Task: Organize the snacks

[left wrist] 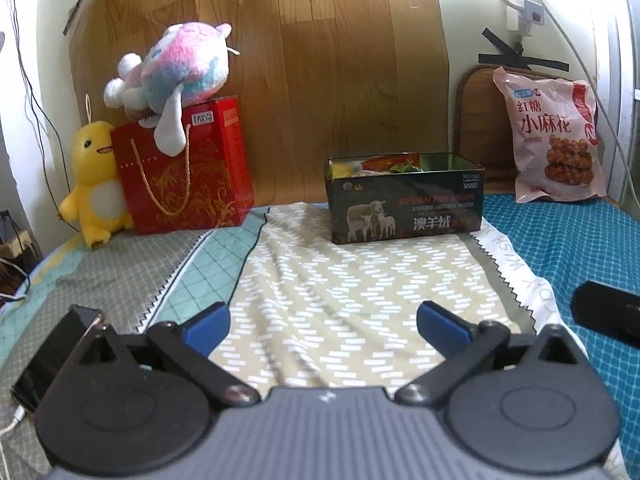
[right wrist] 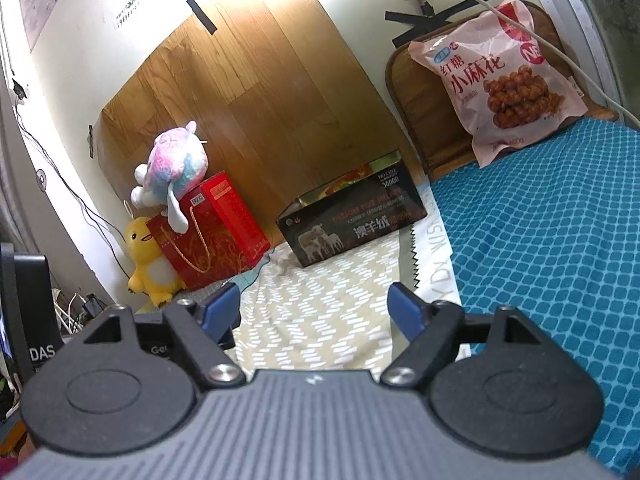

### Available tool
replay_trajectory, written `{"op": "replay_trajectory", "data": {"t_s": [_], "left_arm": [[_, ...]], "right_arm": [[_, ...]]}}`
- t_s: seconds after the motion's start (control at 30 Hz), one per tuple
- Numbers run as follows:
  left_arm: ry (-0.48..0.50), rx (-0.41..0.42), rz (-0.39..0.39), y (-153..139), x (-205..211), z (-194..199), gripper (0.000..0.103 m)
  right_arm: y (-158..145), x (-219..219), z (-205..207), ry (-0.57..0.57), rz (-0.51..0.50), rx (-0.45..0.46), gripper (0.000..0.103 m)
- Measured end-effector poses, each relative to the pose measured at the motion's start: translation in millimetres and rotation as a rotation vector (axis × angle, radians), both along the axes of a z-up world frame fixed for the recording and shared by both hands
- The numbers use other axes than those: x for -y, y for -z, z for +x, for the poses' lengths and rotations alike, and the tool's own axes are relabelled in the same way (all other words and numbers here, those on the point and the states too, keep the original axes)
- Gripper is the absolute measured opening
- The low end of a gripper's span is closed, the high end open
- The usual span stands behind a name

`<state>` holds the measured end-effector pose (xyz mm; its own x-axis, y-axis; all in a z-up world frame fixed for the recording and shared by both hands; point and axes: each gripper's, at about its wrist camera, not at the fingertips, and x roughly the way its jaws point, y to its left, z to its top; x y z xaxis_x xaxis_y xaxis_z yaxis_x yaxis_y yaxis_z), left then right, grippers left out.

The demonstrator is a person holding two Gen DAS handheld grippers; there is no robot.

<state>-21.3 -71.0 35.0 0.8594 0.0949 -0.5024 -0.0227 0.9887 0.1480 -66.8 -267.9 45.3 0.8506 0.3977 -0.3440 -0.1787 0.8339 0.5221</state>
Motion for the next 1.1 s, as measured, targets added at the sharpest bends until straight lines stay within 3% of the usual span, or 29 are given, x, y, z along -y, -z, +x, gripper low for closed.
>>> {"op": "replay_trajectory", "data": {"t_s": [0.27,0.53,1.1], "left_arm": [[0.012,0.029,0.047,-3,6,-2,0.103],[-0.042,0.067,0.103,-2,6,3,0.103],[-0.037,0.052,0.14,5,8,16,0.103]], "right_arm": [[-2,1,4,0.007,-0.005,0.007,0.084],[3,-2,9,0.007,-0.017,0.002,0.084],[15,6,18,0.024,0.012,-0.037,0.085]]}}
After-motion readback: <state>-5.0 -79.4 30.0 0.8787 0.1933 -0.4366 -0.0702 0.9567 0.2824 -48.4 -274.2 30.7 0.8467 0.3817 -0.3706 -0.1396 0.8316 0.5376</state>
